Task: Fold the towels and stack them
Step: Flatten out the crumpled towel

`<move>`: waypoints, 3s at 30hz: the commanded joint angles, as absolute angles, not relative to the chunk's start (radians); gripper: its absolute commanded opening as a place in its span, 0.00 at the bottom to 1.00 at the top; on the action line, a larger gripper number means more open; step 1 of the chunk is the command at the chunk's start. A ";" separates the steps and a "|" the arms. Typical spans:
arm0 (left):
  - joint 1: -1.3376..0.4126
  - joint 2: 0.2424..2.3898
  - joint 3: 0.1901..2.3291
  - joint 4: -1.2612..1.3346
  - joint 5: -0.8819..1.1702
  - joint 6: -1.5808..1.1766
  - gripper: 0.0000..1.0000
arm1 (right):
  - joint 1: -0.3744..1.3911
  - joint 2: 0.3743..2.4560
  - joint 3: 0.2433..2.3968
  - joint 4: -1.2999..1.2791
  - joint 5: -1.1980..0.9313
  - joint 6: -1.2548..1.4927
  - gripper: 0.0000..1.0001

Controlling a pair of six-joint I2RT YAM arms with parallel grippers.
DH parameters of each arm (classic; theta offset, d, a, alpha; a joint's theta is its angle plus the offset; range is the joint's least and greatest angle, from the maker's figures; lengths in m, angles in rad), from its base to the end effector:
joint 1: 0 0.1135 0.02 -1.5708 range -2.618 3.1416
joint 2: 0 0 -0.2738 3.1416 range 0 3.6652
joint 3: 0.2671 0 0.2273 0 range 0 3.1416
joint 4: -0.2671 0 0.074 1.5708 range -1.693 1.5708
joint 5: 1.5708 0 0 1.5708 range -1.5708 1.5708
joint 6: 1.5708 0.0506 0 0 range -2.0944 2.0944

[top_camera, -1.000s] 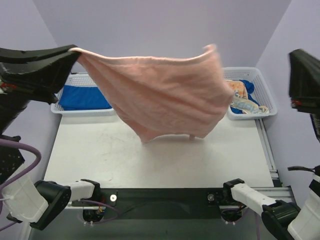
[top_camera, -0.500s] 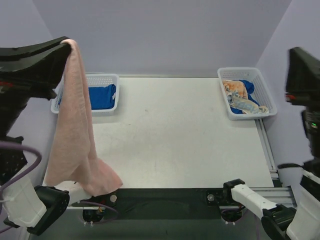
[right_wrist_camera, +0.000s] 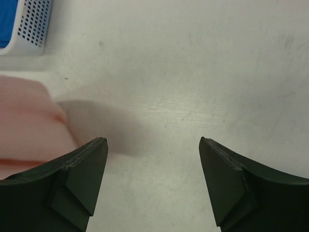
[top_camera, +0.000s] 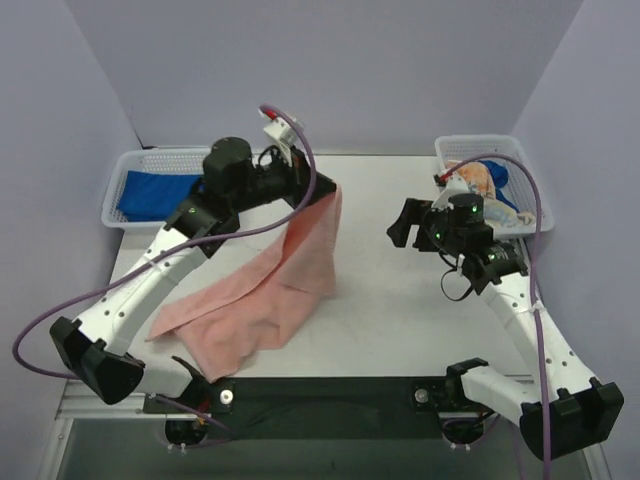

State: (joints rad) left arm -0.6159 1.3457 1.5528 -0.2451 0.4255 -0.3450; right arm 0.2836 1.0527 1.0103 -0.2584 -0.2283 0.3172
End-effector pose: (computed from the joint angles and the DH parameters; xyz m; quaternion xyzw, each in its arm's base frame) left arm 0.2174 -0.1794 0.4796 0.2402 0.6779 -0.4482 0.5309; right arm 0.2116 0.0736 0.3655 -0.0541 0.8009 0.2620 0.5358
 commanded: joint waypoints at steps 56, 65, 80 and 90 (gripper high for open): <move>-0.439 1.753 1.210 -0.127 0.198 -0.365 0.00 | 0.367 1.464 0.416 0.540 -0.319 0.721 0.42; -0.439 1.750 1.213 -0.126 0.206 -0.374 0.00 | 0.351 1.407 0.396 0.574 -0.386 0.715 0.32; -0.436 1.741 1.223 -0.133 0.206 -0.374 0.00 | 0.298 1.428 0.348 0.750 -0.449 0.770 0.27; -0.433 1.744 1.230 -0.138 0.210 -0.373 0.00 | 0.296 1.431 0.371 0.790 -0.479 0.784 0.41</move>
State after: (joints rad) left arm -0.4423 1.7988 1.2041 -0.1543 0.1947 -0.3660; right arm 0.3016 1.4395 0.3508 0.7200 -0.4526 0.7750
